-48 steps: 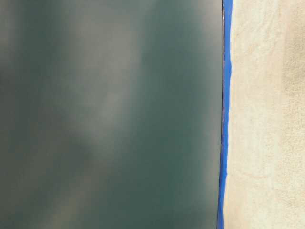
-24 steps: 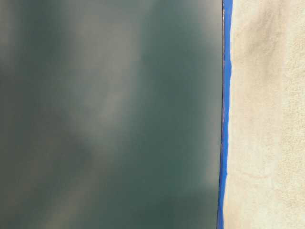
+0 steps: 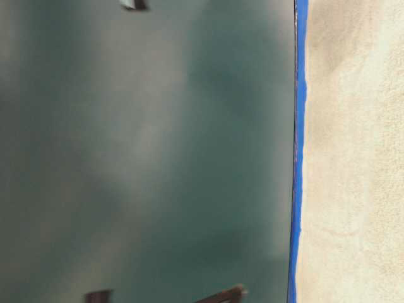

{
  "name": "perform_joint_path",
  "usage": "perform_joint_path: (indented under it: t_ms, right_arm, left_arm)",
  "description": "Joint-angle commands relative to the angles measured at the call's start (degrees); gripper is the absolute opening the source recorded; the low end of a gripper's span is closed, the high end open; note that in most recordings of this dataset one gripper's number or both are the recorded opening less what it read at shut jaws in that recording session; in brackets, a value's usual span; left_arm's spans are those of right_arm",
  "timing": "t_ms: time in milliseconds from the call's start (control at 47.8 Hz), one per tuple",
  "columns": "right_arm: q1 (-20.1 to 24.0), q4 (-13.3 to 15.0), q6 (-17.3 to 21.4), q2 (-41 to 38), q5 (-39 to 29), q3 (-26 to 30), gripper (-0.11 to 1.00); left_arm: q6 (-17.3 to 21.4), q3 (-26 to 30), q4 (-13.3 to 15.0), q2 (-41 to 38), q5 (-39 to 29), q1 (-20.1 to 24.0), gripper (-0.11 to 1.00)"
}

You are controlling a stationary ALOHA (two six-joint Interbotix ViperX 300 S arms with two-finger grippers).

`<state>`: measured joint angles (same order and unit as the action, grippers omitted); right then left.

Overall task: Fold a bath towel.
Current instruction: 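Move both grippers to the far corners of the green towel and grasp them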

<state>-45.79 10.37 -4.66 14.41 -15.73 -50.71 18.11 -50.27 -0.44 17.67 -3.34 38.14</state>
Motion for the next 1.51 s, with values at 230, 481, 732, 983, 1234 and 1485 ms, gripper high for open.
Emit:
perform_joint_path:
  t_ms: [230, 481, 732, 983, 1234, 1485]
  right_arm:
    - [-1.49, 1.05, -0.18, -11.87, 4.83, 4.13, 0.6]
    - [-1.93, 1.05, -0.18, -15.38, 6.33, 4.13, 0.6]
    - [-2.99, 0.0, 0.44, -18.81, 6.86, 3.96, 0.57]
    - [-3.08, -0.53, 0.44, -18.9, 6.5, 3.96, 0.07]
    - [-2.99, -0.88, 1.05, -16.0, 4.39, 4.39, 0.07]
    - [-2.99, -0.97, 1.49, -2.64, -3.16, 4.57, 0.07]
  left_arm:
    - [2.72, 2.81, -0.09, -12.48, 4.31, 5.1, 0.84]
    - [3.25, 4.13, -0.09, -19.6, 7.38, 8.35, 0.84]
    - [1.93, 4.57, 0.0, -22.68, 4.83, 8.44, 0.78]
    - [3.78, 4.75, 0.0, -23.03, -2.02, 7.91, 0.15]
    - [3.34, 6.77, 0.0, -19.86, -8.0, 7.91, 0.06]
    - [1.05, 11.07, 0.0, -8.88, -21.09, 7.21, 0.06]
